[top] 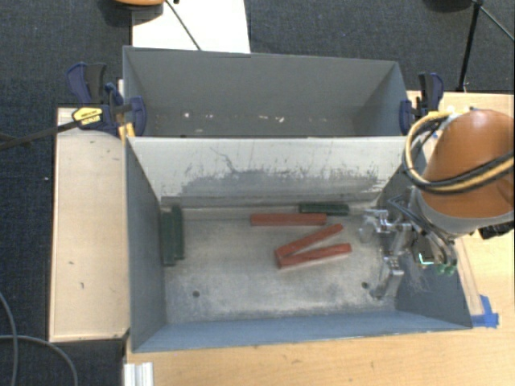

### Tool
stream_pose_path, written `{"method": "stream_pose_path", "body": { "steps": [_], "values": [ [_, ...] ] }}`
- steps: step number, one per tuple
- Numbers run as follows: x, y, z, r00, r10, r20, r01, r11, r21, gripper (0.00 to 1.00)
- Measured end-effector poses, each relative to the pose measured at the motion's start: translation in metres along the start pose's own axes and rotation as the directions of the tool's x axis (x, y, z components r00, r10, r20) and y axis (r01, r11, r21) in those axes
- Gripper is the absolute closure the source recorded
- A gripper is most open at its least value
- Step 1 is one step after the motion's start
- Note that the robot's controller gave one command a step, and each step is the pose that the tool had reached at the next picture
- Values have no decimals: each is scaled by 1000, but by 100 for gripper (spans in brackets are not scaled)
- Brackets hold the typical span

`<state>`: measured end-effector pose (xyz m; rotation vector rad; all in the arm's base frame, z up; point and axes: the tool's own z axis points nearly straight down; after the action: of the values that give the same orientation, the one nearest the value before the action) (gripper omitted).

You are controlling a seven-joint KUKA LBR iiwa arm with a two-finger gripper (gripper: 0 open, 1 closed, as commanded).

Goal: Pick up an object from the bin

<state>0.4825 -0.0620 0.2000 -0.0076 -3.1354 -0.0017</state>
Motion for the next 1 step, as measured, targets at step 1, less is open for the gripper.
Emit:
{"method": "stream_pose_path", "body": {
  "steps": [1],
  "values": [
    [-2,0,-4,1000,-3,8,3,1000,1,0]
  ]
}}
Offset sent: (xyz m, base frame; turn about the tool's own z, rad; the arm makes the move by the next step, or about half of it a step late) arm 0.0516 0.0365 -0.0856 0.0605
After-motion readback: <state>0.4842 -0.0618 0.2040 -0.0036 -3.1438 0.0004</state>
